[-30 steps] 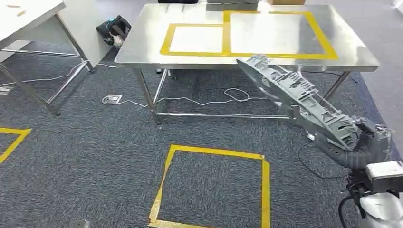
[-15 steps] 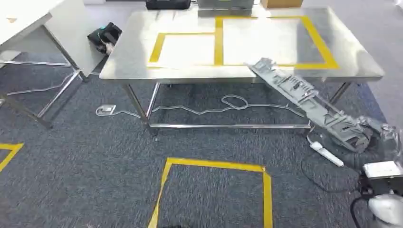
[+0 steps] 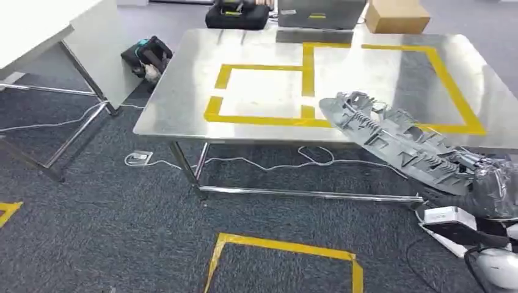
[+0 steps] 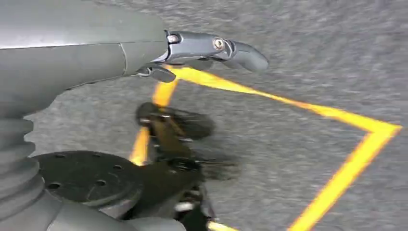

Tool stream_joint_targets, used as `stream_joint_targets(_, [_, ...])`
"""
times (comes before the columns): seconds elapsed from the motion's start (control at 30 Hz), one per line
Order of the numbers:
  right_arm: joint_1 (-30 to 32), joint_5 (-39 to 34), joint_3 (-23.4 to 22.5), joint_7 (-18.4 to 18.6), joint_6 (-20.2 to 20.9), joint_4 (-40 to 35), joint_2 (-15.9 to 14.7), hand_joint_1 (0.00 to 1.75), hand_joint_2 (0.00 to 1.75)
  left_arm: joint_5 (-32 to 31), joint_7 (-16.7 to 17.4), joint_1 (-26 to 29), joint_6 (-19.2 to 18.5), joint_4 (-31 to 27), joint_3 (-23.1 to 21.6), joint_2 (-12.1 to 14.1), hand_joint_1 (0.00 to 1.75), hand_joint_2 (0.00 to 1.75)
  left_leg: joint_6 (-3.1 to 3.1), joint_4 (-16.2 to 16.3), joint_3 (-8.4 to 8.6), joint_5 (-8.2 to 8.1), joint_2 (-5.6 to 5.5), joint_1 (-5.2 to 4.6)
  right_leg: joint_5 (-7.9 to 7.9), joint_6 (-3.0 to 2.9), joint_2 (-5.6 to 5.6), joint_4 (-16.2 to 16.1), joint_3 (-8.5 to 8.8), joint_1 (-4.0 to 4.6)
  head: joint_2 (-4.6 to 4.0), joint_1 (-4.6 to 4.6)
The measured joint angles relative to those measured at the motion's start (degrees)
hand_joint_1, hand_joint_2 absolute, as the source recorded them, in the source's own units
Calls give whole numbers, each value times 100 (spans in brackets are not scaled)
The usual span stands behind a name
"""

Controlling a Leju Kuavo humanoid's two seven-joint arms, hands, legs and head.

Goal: Take the parts from the cabinet and place them on the table.

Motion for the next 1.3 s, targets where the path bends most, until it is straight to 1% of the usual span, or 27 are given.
stream_joint_targets(0.03, [15,70,28,39,-9,0,-24,175,175,-2,11,-27,0,0,0,0,0,175,4,-170,163,-191,4,-7,-93,4,-28,78,216,40,2,-17])
stream_joint_targets(0.07, [-4,175,39,39,-28,-40,-53,175,175,-4,9,-36,0,-2,0,2,0,175,-21,-174,390,-170,4,4,-189,-53,32,30,282,-5,2,-33])
stream_joint_targets(0.1, [-64,291,66,63,-48,-57,-85,175,175,-7,9,-73,0,-2,0,0,0,175,-32,7,327,14,26,-8,-226,-48,62,38,402,3,-2,-13])
stream_joint_targets(0.13, [-80,395,74,87,-147,-59,-100,175,175,-7,13,-120,2,-2,0,26,0,175,-43,366,218,87,47,-17,-97,-57,34,31,557,-37,6,-55])
stream_joint_targets(0.17, [-79,519,90,105,-224,-57,-107,175,175,-11,11,-150,2,-2,-4,13,0,175,-116,750,51,148,109,-13,-136,-83,0,33,661,-35,-5,-19])
stream_joint_targets(0.2, [-78,639,114,116,-303,-59,-107,175,175,-11,11,-185,4,-2,-7,0,0,175,-184,1166,-255,79,148,22,-203,-121,-10,32,717,-40,0,-98])
stream_joint_targets(0.23, [-83,728,131,120,-372,-59,-112,175,175,-11,13,-195,7,-2,-9,-5,0,175,-242,1491,-566,-183,160,71,-249,-122,-1,32,746,-44,-2,-78])
stream_joint_targets(0.27, [-78,805,146,147,-424,-59,-111,175,175,-15,13,-186,9,-2,-9,-7,0,175,-276,1691,-820,-555,162,114,-303,-126,13,32,770,-45,0,-85])
stream_joint_targets(0.3, [-69,934,168,190,-474,-57,-114,175,175,-15,15,-174,13,-2,-9,-9,0,175,-294,1755,-1010,-849,163,146,-353,-124,33,36,795,-45,0,-93])
stream_joint_targets(0.33, [-50,1050,199,234,-513,-50,-114,175,175,-15,15,-162,13,-2,-9,-9,0,175,-300,1720,-1143,-921,163,164,-396,-121,48,48,819,-45,0,-83])
stream_joint_targets(0.37, [-27,1140,238,260,-535,-48,-114,175,175,-17,15,-157,11,-2,-9,-7,0,175,-298,1562,-1196,-770,164,167,-441,-118,57,53,852,-45,0,-87])
stream_joint_targets(0.4, [-1,1224,278,295,-551,-48,-114,175,175,-17,13,-158,2,-2,-9,-4,0,175,-280,1205,-1168,-380,164,165,-493,-109,59,60,904,-44,0,-89])
stream_joint_targets(0.47, [19,1387,367,363,-596,-35,-114,175,175,-24,15,-149,-4,-2,-9,6,0,175,-226,379,-1075,571,195,147,-568,-69,62,49,939,-44,0,-85])
stream_joint_targets(0.5, [16,1462,413,395,-638,-20,-114,175,175,-26,15,-154,-4,-2,-9,8,0,175,-201,124,-1117,734,205,138,-602,-30,69,111,970,-24,0,-87])
stream_joint_targets(0.53, [27,1525,441,437,-686,-15,-118,175,175,-37,18,-151,-4,-2,-9,6,0,175,-191,157,-1116,682,202,131,-622,-3,81,78,948,-20,0,-70])
stream_joint_targets(0.6, [20,1611,494,512,-726,-11,-129,175,175,-44,17,-141,-4,-2,-9,6,0,175,-164,160,-1115,754,195,118,-661,47,75,61,969,-31,0,-65])
stream_joint_targets(0.67, [13,1661,540,579,-745,-11,-149,175,175,-48,15,-154,-4,-2,-9,-4,0,175,-119,103,-1019,752,189,173,-788,114,68,182,919,-27,0,-67])
stream_joint_targets(0.7, [6,1672,568,605,-763,-9,-173,175,175,-48,15,-166,-4,-2,-9,9,0,175,-80,104,-995,727,190,177,-965,145,64,516,755,-38,0,-22])
stream_joint_targets(0.77, [17,1731,610,656,-804,11,-175,175,175,-42,15,-176,-18,-2,-9,13,0,175,-52,107,-960,681,189,172,-1337,182,63,1546,197,-62,0,-24])
stream_joint_targets(0.8, [28,1760,630,673,-820,15,-179,175,175,-35,13,-173,-39,-2,-9,13,0,175,-50,110,-931,646,189,172,-1409,198,63,1946,-61,-65,0,-19])
stream_joint_targets(0.83, [35,1764,649,697,-824,22,-186,175,175,-28,11,-162,-46,-2,-9,11,0,175,-54,110,-880,603,188,173,-1325,213,63,2043,-184,-71,0,-21])
stream_joint_targets(0.87, [40,1766,656,706,-824,28,-188,175,175,-26,11,-154,-53,-2,-9,11,0,175,-59,110,-812,554,183,176,-1091,226,61,1857,-138,-81,0,-19])
stream_joint_targets(0.97, [50,1827,660,748,-830,30,-208,175,175,-24,9,-160,-61,-2,-9,6,0,175,-127,120,-584,369,168,181,-212,272,43,374,449,-145,0,-19])
stream_joint_targets(1.0, [44,1853,660,776,-848,46,-221,175,175,-30,9,-176,-61,-2,-9,22,0,175,-166,162,-594,305,152,143,-350,280,61,285,614,-131,0,0])
stream_joint_targets(1.03, [39,1871,658,811,-866,48,-236,175,175,-46,15,-180,-63,-2,-9,22,0,175,-175,191,-616,291,147,137,-425,203,72,217,644,-141,0,-6])
stream_joint_targets(1.13, [75,1921,643,894,-850,65,-284,175,175,-52,26,-185,-72,-2,-9,37,0,175,-87,186,-617,304,149,135,-413,217,89,215,611,-143,0,-54])
stream_joint_targets(1.3, [148,1932,560,1101,-697,164,-382,175,175,-76,44,-191,-72,-2,-9,28,0,175,-77,103,-587,283,149,141,-473,150,91,214,610,-117,0,-52])
